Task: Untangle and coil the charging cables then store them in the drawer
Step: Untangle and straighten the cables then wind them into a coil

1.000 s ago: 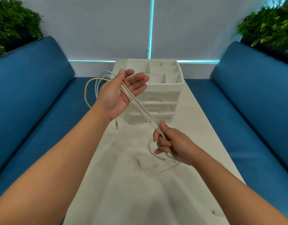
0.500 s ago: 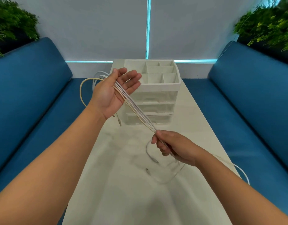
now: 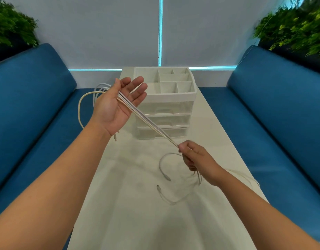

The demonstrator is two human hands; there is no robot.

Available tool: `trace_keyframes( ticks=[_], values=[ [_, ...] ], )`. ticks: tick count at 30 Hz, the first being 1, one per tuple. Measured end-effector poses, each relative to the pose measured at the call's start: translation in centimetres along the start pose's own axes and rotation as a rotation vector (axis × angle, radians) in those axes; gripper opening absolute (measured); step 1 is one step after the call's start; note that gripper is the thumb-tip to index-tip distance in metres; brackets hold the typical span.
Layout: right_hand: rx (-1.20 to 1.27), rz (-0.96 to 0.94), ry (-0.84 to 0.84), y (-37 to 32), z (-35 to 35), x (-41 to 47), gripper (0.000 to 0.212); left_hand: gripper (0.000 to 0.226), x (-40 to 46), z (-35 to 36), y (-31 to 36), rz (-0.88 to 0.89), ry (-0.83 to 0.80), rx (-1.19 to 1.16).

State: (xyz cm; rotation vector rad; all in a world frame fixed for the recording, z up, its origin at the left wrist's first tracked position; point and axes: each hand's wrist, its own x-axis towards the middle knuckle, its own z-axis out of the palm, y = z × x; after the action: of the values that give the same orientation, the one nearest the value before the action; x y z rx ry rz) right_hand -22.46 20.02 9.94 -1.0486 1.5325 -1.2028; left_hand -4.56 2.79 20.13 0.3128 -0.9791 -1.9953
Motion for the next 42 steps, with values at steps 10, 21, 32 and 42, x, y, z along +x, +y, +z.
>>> trace_keyframes(
  ticks=[10,21,32,42],
  values=[
    [-0.094,-0.017,0.173,-0.4,-0.7,1.0,0.028,0.035,0.2,0.9,-0.4,-0.01,-0.018,0.017],
    [-0.486,-0.103,0.184,0.2,-0.2,1.8,0.026,0.034,0.7,1.8,0.2,0.003,0.023,-0.016],
    [-0.406,-0.168,0.248,1.3,-0.2,1.2,0.041,0.036,1.2,1.6,0.1,0.015,0.048,-0.029],
    [0.255,-0.014,-0.021,0.6,-1.3,0.4,0.036,0.035,2.0,1.8,0.4,0.037,0.059,-0.036]
  ],
)
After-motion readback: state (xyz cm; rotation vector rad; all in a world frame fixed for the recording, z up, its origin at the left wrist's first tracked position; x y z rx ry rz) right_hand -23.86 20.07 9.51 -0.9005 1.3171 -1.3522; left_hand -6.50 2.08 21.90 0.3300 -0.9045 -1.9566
